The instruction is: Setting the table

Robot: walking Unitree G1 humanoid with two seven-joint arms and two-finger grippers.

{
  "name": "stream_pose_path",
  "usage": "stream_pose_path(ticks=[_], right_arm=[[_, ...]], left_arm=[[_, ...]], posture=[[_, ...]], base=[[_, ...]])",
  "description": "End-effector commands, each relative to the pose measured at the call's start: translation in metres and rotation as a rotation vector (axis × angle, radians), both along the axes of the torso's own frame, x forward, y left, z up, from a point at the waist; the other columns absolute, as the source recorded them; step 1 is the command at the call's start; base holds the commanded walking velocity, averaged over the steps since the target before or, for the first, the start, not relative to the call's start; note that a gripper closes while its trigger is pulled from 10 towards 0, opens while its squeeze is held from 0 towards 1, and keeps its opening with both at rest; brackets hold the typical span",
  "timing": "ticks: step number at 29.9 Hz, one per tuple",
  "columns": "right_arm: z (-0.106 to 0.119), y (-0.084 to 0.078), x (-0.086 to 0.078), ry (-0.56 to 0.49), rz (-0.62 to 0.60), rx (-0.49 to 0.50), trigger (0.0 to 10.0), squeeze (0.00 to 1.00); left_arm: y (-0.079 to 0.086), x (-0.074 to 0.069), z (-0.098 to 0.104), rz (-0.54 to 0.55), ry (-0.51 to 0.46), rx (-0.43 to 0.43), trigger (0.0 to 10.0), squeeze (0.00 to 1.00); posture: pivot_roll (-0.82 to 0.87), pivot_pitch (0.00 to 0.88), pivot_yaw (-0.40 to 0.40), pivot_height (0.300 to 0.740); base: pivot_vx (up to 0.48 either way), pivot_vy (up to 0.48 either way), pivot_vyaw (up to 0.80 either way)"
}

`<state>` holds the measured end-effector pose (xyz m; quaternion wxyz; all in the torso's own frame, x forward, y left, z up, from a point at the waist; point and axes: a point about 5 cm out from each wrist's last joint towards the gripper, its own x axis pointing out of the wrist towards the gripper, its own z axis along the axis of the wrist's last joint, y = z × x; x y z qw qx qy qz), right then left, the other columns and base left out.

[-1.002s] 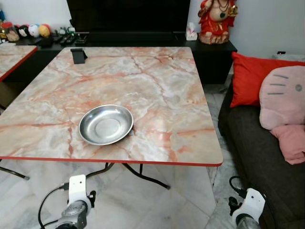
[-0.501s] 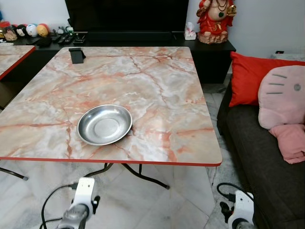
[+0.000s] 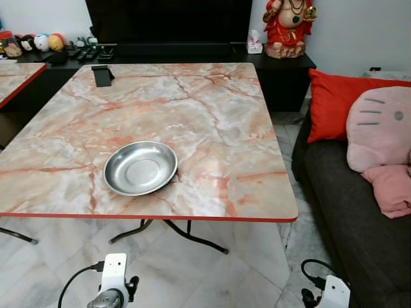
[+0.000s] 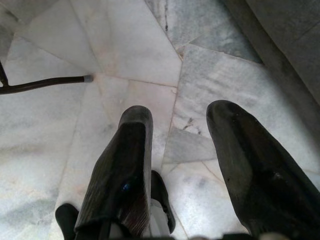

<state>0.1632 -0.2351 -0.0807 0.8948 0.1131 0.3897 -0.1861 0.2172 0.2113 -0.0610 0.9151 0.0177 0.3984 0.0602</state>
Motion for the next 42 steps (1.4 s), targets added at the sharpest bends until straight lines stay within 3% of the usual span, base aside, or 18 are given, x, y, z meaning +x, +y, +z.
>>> stream_pose_path(ticks=[1,12,24,42], right_arm=[[-0.001,0.000,-0.002,0.002,-0.013,0.003,10.0,0.00],[-0.005,0.009,-0.007,0.019,0.019,0.019,10.0,0.00],[0.000,0.017,0.010,-0.017,0.051,0.026,10.0,0.00],[0.002,0.018,0.012,-0.039,0.062,0.030,10.0,0.00]], left_arm=[[0.005,-0.001,0.001,0.007,0.007,0.014,10.0,0.00],[0.017,-0.020,-0.007,0.048,0.047,0.026,10.0,0.00],[0.022,-0.018,-0.005,0.038,0.051,0.040,10.0,0.00],[0.026,-0.020,-0.006,0.062,0.063,0.044,10.0,0.00]], posture=[[-0.06,0.000,0.010,0.740],[-0.04,0.000,0.006,0.740],[-0.03,0.000,0.013,0.740],[-0.01,0.000,0.004,0.740]], base=[[0.000,0.000,0.00],[0.000,0.436,0.00],[0.000,0.480,0.00],[0.000,0.480,0.22]])
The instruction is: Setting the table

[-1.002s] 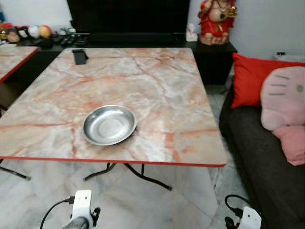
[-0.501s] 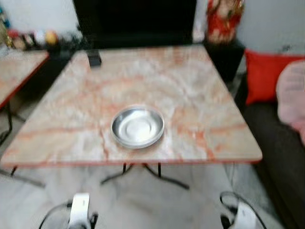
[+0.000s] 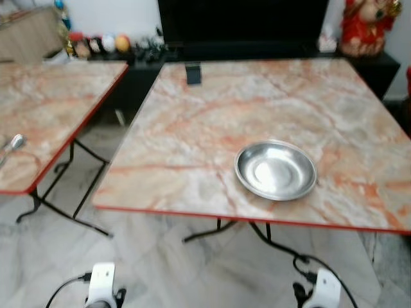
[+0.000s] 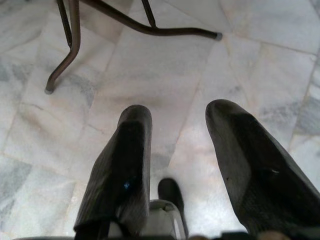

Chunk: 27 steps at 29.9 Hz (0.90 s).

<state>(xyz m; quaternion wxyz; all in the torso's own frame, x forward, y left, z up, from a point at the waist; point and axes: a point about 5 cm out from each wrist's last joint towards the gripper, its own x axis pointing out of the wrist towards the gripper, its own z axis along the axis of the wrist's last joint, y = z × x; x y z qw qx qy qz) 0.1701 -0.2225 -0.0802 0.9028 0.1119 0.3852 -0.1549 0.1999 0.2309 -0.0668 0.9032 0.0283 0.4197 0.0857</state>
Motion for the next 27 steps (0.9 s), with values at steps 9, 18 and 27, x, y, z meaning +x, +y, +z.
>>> stream_pose_path(ticks=[9,18,27], right_arm=[[0.0021,0.0080,0.0077,-0.019,0.029,0.008,10.0,0.00],[0.0021,0.0110,0.0087,-0.023,0.037,0.007,10.0,0.00],[0.0029,0.0145,0.0110,-0.035,0.047,0.010,10.0,0.00]], left_arm=[[0.0037,-0.0026,-0.0009,0.022,0.015,0.004,10.0,0.00],[0.0044,-0.0043,-0.0016,0.026,0.019,0.007,10.0,0.00],[0.0080,-0.0063,-0.0016,0.027,0.022,0.011,10.0,0.00]], posture=[[-0.01,0.000,-0.002,0.740],[-0.01,0.000,-0.001,0.740],[0.00,0.000,-0.001,0.740]], base=[[0.000,0.480,0.00],[0.000,0.480,0.00],[0.000,0.480,0.00]])
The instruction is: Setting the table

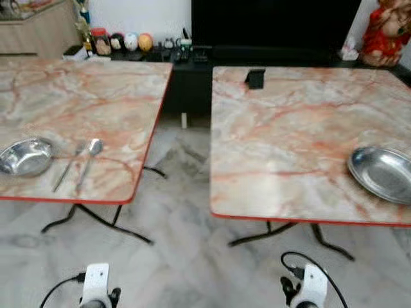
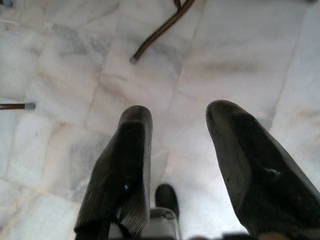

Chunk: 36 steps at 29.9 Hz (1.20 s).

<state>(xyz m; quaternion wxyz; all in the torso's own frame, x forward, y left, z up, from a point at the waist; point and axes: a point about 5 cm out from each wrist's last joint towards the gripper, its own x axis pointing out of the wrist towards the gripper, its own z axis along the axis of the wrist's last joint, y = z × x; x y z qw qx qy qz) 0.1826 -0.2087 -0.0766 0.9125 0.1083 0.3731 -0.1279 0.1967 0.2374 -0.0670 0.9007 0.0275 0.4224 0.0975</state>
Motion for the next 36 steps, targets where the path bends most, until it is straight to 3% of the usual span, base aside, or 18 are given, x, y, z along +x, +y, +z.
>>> stream_pose_path(ticks=[1,24,36], right_arm=[[-0.0006,0.0008,-0.0014,-0.001,-0.005,0.001,10.0,0.00],[-0.0006,0.0047,-0.0002,-0.002,0.013,-0.001,10.0,0.00],[-0.0007,0.0074,0.0008,-0.002,0.015,0.006,10.0,0.00]], left_arm=[[0.0018,-0.0032,-0.0014,0.005,0.016,0.003,10.0,0.00],[-0.0006,-0.0032,-0.0019,0.000,0.012,0.005,10.0,0.00],[-0.0001,0.0035,0.0026,-0.010,-0.034,0.001,10.0,0.00]], posture=[[0.00,0.000,-0.001,0.740],[0.00,0.000,-0.001,0.740],[0.01,0.000,0.000,0.740]], base=[[0.000,0.480,0.00],[0.000,0.474,0.00],[0.000,0.000,0.00]])
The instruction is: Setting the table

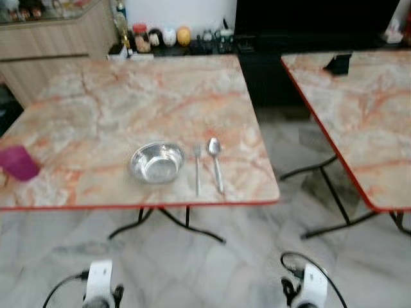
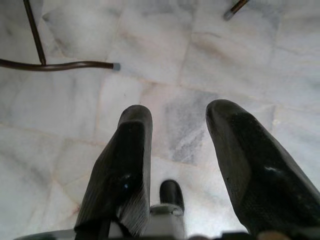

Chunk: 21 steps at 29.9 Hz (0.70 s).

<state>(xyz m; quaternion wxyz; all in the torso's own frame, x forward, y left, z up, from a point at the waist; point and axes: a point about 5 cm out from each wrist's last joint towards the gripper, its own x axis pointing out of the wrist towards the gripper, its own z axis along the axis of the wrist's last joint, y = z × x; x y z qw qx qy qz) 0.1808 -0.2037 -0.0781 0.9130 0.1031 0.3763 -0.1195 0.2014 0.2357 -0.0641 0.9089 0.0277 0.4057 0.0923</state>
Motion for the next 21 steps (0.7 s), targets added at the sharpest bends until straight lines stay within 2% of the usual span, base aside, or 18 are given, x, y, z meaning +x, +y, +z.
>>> stream_pose_path(ticks=[1,21], right_arm=[[0.0008,0.0023,0.0026,-0.007,-0.006,0.009,10.0,0.00],[-0.0006,0.0020,0.0000,0.006,-0.001,0.009,10.0,0.00]], left_arm=[[0.0014,-0.0012,-0.0004,0.002,0.003,0.000,10.0,0.00],[-0.0082,0.0064,0.0018,-0.048,-0.016,0.004,10.0,0.00]], posture=[[0.01,0.000,0.000,0.740],[0.01,0.000,-0.005,0.740]], base=[[0.000,0.000,0.00],[0.000,0.000,0.00]])
